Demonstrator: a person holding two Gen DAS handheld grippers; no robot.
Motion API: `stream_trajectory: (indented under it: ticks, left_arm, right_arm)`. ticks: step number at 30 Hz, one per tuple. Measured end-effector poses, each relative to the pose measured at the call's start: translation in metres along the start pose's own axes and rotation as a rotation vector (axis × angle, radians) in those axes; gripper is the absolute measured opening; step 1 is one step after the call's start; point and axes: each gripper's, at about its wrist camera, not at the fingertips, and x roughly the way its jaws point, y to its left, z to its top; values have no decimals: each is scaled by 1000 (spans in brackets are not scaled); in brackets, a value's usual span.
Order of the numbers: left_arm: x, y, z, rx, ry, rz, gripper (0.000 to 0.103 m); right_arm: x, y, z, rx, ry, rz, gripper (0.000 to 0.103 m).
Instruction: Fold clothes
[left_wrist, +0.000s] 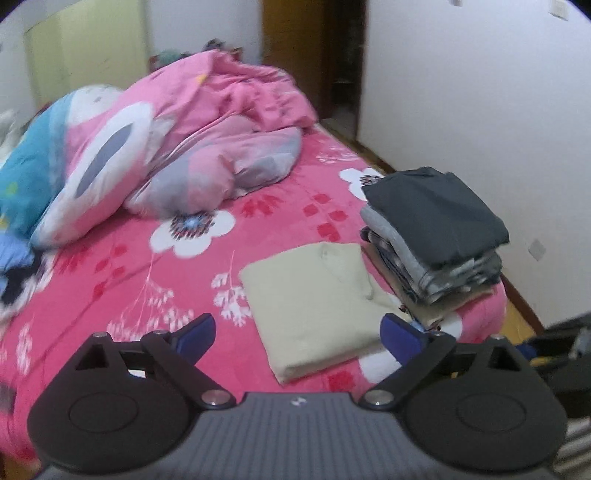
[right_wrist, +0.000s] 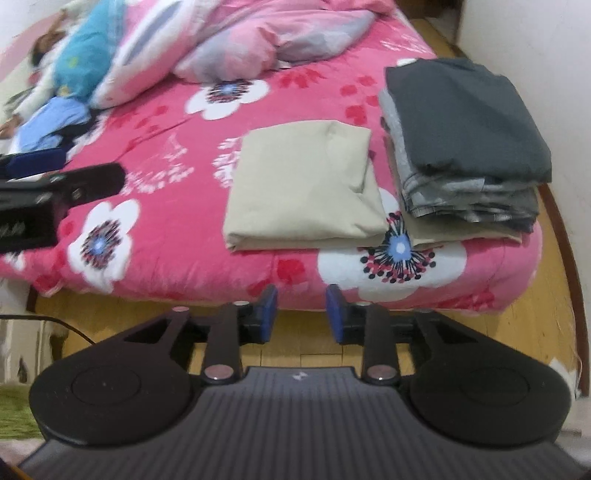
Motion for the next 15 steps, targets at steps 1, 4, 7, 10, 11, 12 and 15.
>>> stream_trajectory:
  ticks: [1, 4, 7, 10, 11, 12, 15]
  left_arm:
    - [-7, -5, 0, -25, -4, 21, 97]
    - [-23, -6, 0, -90, -9, 62, 97]
    - [-38, -5, 1, -152, -12, 100, 97]
    - [-53, -3, 1, -215, -16, 137, 97]
    - [-59, -2, 2, -231, -22, 147, 97]
    - [-65, 1, 3, -244, -30, 154, 97]
    - [-84, 7, 6, -243, -65, 155, 97]
  right_arm:
    - [-6, -2, -3, -21, 7, 10, 44]
    - [-17, -8, -10, -85, 29, 41, 49]
    - [-27, -12, -9, -99, 22, 50, 56]
    - [-40, -15, -6, -91, -19, 28, 65]
    - [-45, -16, -4, -84, -33, 14, 69]
    - [-49, -17, -2, -77, -47, 3, 74]
    - [-66, -14, 2, -72, -86, -17, 83]
